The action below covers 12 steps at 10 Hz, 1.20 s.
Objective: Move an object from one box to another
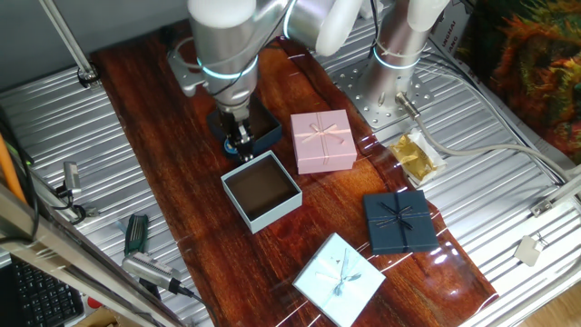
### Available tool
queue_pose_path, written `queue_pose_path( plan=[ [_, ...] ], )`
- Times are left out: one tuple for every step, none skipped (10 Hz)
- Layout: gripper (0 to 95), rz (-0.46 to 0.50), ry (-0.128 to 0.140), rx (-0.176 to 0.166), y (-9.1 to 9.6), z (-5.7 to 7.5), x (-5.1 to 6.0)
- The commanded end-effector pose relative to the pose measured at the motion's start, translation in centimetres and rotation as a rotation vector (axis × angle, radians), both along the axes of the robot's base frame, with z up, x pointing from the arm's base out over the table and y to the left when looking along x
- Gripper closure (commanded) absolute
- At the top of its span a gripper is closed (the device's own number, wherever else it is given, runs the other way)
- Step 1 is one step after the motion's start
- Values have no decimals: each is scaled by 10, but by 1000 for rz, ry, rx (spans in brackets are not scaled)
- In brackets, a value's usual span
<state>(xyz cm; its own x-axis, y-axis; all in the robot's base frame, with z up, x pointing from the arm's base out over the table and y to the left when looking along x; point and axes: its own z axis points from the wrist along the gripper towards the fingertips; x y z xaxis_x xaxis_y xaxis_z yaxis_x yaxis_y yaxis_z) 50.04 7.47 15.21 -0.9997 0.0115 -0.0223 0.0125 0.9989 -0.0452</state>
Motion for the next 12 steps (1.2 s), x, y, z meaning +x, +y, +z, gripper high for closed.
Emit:
queue_pose_path(
  plan=[
    [950,-9,-6,4,6,-1,1],
    [950,-15,-5,13,8,-1,3],
    [950,-31,-8,40,9,0,4],
    [950,-34,-6,39,11,1,5],
    [950,-33,-5,35,11,1,6],
    [950,-20,-2,24,11,1,6],
    [950,-6,-2,21,11,1,6],
    [950,8,0,23,11,1,6],
    [950,17,2,23,11,1,6],
    [950,32,1,24,11,1,6],
    [950,41,2,27,11,1,6],
    [950,43,1,27,11,1,6]
  ],
)
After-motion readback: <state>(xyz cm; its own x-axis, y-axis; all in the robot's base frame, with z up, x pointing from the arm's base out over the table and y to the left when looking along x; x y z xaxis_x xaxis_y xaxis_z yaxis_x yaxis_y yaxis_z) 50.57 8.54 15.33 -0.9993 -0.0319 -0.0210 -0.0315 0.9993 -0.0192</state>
